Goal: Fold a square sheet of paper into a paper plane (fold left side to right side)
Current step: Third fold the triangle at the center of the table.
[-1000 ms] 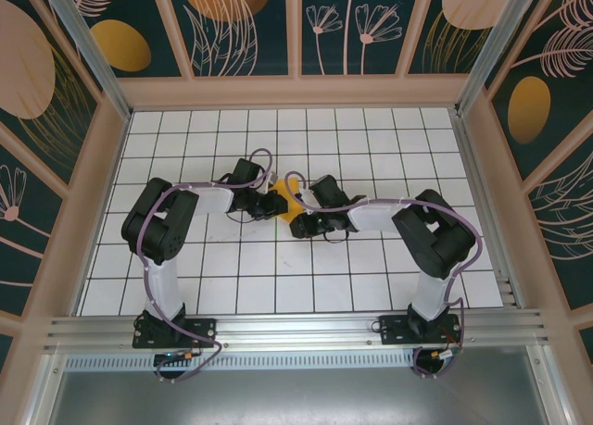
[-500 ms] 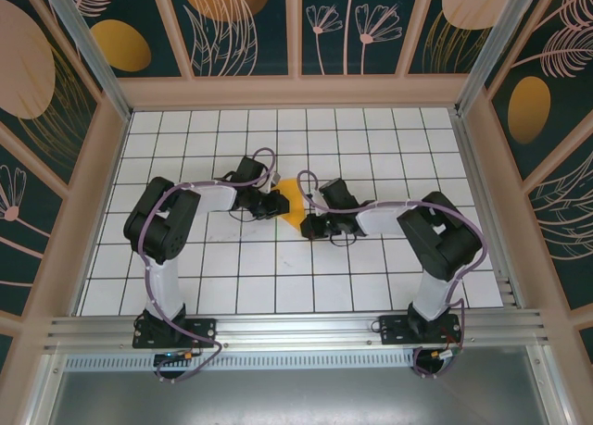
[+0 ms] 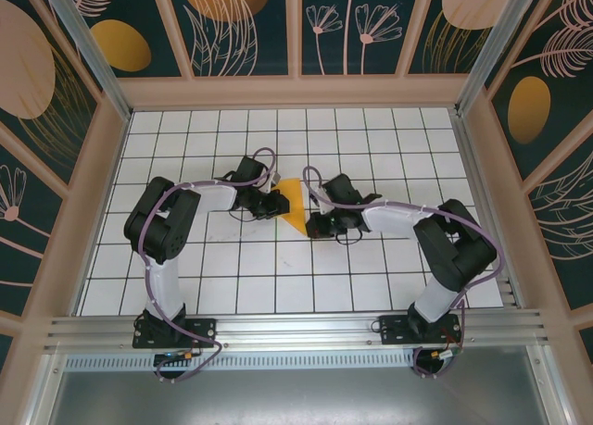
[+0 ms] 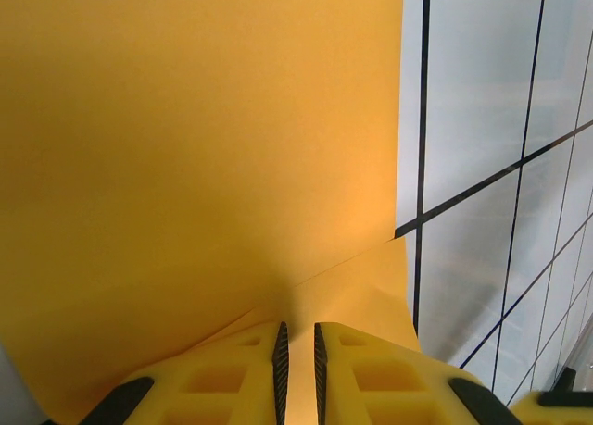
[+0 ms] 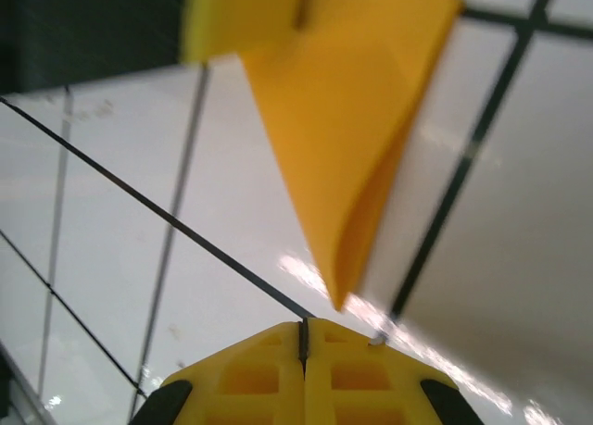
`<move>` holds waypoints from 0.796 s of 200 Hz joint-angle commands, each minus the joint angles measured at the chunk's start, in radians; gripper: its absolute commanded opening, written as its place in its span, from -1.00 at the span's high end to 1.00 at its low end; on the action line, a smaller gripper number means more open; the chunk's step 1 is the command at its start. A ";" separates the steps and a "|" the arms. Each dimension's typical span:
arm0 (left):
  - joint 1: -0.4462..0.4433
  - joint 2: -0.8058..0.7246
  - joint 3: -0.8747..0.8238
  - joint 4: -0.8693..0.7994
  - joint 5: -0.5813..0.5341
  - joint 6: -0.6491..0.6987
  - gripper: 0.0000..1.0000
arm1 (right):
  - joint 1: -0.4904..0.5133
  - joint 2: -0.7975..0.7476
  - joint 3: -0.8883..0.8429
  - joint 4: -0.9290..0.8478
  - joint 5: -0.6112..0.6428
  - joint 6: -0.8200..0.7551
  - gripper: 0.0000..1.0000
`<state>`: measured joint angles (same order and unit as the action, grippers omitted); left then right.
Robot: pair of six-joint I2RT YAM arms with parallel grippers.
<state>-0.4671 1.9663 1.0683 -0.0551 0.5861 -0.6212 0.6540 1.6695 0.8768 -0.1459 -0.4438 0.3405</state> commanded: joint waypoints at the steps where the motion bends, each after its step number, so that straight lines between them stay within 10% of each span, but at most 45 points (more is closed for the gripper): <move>1: 0.007 0.040 -0.002 -0.028 -0.089 0.028 0.61 | 0.003 0.003 0.046 0.017 -0.020 0.013 0.89; 159: 0.008 -0.170 0.027 -0.086 -0.095 0.039 0.49 | 0.002 0.206 -0.005 -0.025 0.081 0.041 1.00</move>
<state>-0.4641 1.8988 1.0958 -0.1280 0.5091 -0.5865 0.6598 1.8244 0.9310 -0.0834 -0.4358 0.3698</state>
